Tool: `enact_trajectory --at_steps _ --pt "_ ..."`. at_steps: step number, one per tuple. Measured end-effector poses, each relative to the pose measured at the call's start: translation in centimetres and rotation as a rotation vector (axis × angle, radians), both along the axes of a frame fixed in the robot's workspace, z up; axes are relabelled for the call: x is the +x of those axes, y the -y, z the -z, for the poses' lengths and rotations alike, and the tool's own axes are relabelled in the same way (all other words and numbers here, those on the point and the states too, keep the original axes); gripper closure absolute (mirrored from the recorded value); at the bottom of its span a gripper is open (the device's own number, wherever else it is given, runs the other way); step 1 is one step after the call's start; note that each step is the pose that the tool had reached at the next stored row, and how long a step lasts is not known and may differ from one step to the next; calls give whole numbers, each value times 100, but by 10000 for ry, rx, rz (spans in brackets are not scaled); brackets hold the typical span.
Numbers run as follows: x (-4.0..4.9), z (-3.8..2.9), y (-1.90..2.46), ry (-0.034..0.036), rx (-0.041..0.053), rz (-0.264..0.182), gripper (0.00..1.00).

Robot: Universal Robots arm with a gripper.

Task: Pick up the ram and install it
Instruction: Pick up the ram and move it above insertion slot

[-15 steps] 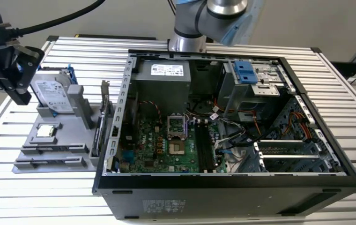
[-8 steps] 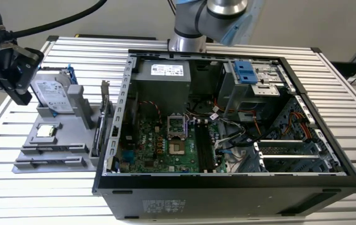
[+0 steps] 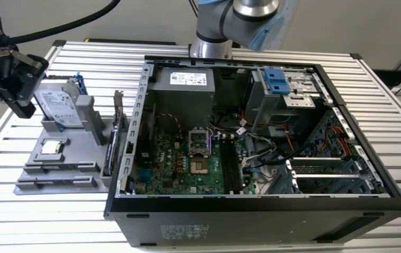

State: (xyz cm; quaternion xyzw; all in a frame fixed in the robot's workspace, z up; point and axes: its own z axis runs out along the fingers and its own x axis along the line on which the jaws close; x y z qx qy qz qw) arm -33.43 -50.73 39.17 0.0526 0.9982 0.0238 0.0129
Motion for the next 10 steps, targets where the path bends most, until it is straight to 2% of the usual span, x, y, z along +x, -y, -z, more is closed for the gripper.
enact_trajectory --at_steps 10 --pt "-45 0 0 -1 0 125 100"
